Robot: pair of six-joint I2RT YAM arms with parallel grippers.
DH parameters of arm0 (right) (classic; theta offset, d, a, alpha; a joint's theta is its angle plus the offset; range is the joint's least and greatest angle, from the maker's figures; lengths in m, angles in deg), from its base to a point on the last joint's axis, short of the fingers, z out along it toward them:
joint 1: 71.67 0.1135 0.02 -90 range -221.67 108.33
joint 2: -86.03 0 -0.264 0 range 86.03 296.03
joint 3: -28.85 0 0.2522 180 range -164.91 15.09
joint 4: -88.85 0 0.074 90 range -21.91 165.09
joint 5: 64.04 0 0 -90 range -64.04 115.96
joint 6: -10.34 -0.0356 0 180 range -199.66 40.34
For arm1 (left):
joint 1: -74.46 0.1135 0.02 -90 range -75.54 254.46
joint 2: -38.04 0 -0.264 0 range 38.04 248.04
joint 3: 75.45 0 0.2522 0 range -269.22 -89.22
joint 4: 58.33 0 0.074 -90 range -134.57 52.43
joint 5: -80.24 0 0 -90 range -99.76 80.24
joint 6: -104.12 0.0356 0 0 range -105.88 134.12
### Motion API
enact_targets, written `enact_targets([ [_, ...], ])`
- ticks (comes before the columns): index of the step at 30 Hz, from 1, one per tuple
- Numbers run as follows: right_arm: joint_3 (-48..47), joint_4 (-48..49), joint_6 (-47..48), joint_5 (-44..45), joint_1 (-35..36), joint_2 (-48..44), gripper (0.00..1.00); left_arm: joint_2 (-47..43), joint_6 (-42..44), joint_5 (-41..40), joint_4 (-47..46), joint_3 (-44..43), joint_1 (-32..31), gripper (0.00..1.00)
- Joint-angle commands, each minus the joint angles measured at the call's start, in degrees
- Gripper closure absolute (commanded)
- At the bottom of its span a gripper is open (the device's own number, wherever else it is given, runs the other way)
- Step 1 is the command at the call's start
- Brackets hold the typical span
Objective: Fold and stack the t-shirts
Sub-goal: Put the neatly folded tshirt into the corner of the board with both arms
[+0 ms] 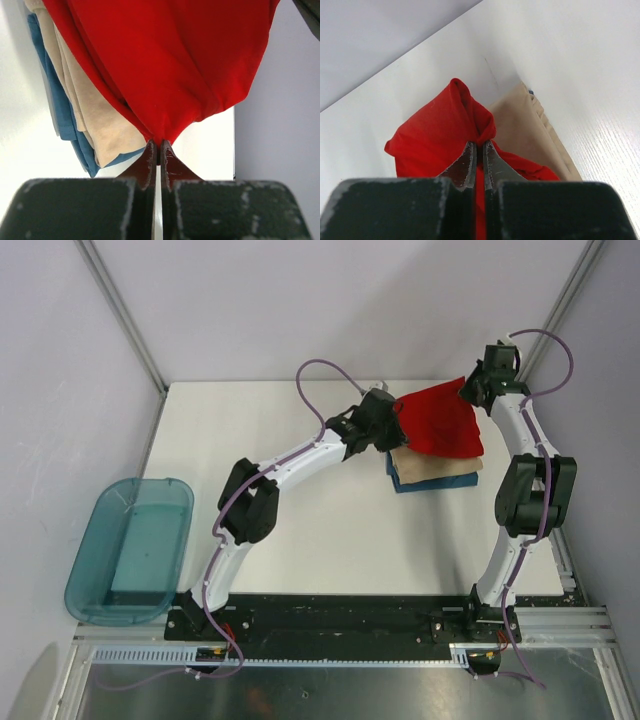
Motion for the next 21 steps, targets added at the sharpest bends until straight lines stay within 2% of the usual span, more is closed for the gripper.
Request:
enact_targets([
  [1,-2.76,3.93,-0.71,-0.73,-0.71,0.55,1.00,-1.62,-0.73,0.68,-0.79,1.14,-0.85,1.00],
  [15,-4.14,3.70,-0.52,1.77,-2.05,6.02,0.98,-1.77,-1.91,1.97,-0.88,9.92,-1.84,1.00],
  [18,-5.79,3.27,0.17,2.49,-2.55,7.98,0.92,-0.74,-1.95,2.91,-0.92,10.53,-1.91,1.00],
  [21,-8.39,1.88,1.09,3.42,-2.81,10.12,0.72,-0.05,-2.04,3.37,-0.89,10.53,-2.04,1.00],
])
